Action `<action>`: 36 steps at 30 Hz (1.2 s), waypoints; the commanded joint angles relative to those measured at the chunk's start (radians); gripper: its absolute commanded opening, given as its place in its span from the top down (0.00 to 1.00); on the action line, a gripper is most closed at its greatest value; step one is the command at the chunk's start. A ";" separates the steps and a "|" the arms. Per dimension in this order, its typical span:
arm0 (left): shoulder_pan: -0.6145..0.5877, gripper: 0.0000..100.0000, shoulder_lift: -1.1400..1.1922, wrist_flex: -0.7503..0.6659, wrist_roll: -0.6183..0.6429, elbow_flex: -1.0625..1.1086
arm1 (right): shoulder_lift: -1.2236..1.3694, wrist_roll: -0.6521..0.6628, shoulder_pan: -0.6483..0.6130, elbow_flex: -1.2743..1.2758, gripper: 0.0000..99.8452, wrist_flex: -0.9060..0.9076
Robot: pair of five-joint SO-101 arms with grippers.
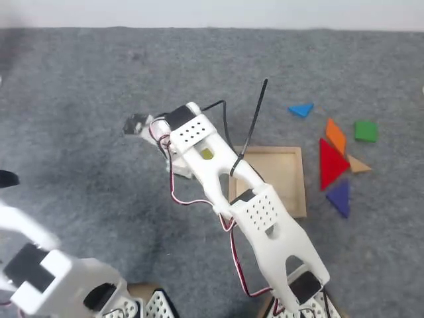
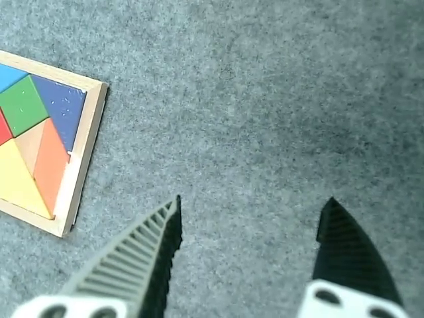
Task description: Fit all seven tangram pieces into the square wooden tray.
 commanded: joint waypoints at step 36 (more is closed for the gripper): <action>0.000 0.68 -0.009 -0.011 -0.012 -0.038 | 0.025 -0.405 -0.102 -0.239 0.63 0.038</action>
